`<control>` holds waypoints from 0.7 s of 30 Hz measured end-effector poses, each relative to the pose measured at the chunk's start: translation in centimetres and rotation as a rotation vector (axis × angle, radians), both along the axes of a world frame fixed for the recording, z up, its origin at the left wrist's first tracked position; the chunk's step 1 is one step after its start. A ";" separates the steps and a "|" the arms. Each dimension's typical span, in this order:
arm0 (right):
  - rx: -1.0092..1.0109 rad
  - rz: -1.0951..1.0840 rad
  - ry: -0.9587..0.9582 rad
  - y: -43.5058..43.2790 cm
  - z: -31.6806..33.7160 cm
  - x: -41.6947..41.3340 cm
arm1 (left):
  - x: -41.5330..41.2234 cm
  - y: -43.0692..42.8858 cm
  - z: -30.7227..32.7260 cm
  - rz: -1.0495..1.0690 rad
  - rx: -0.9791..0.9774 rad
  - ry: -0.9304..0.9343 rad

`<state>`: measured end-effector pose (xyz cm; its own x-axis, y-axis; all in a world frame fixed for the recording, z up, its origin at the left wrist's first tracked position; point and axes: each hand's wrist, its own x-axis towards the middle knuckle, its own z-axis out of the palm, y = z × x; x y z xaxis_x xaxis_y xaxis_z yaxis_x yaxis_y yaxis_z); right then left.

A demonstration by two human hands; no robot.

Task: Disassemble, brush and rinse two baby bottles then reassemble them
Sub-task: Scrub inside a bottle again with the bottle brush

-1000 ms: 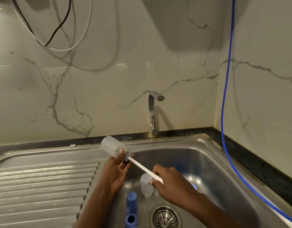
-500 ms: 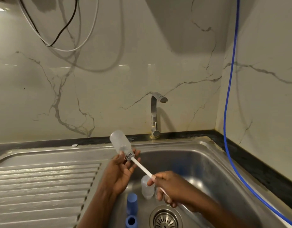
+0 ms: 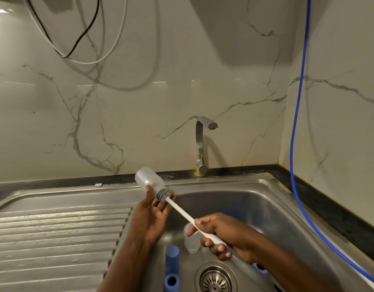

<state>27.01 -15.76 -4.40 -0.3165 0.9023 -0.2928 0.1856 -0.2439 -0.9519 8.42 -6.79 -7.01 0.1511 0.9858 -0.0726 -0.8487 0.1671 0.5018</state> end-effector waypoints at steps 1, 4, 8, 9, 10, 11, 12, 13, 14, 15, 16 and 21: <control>0.007 -0.009 -0.027 -0.1 0.0 0.0 | 0.0 0.0 -0.1 -0.022 0.001 0.000; 0.253 -0.129 -0.364 -0.4 -1.0 -0.7 | 0.3 0.0 -0.5 -0.074 -0.023 0.037; 0.635 -0.211 -0.799 0.3 -2.6 -0.4 | 0.7 0.3 -0.7 0.007 -0.085 0.191; 0.653 -0.202 -0.822 0.5 -2.5 -0.5 | 0.7 0.4 -0.8 0.028 -0.087 0.206; 0.635 -0.177 -0.780 0.5 -2.3 -0.8 | 0.7 0.5 -0.9 0.038 -0.083 0.195; 0.546 -0.156 -0.638 0.4 -2.0 -1.1 | 0.6 0.5 -0.8 0.035 -0.072 0.153; 0.383 -0.128 -0.408 0.2 -1.8 -1.5 | 0.4 0.5 -0.6 0.018 -0.056 0.091; 0.194 -0.092 -0.169 0.1 -1.4 -1.7 | 0.2 0.4 -0.4 -0.004 -0.039 0.025; 0.058 -0.054 0.003 -0.1 -1.1 -1.6 | 0.0 0.4 -0.2 -0.025 -0.024 -0.028; -0.004 -0.023 0.081 -0.2 -0.8 -1.4 | -0.2 0.3 0.0 -0.040 -0.015 -0.052; -0.015 -0.002 0.086 -0.3 -0.6 -1.2 | -0.2 0.2 -0.1 -0.049 -0.013 -0.049; 0.177 -0.022 -0.241 -1.2 -0.8 -1.5 | -0.7 0.6 -0.5 -0.015 -0.058 0.041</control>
<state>25.52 -16.92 -5.21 -0.2368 0.9518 -0.1949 0.4083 -0.0846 -0.9089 7.73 -6.16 -7.47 0.1618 0.9774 -0.1363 -0.8247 0.2097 0.5253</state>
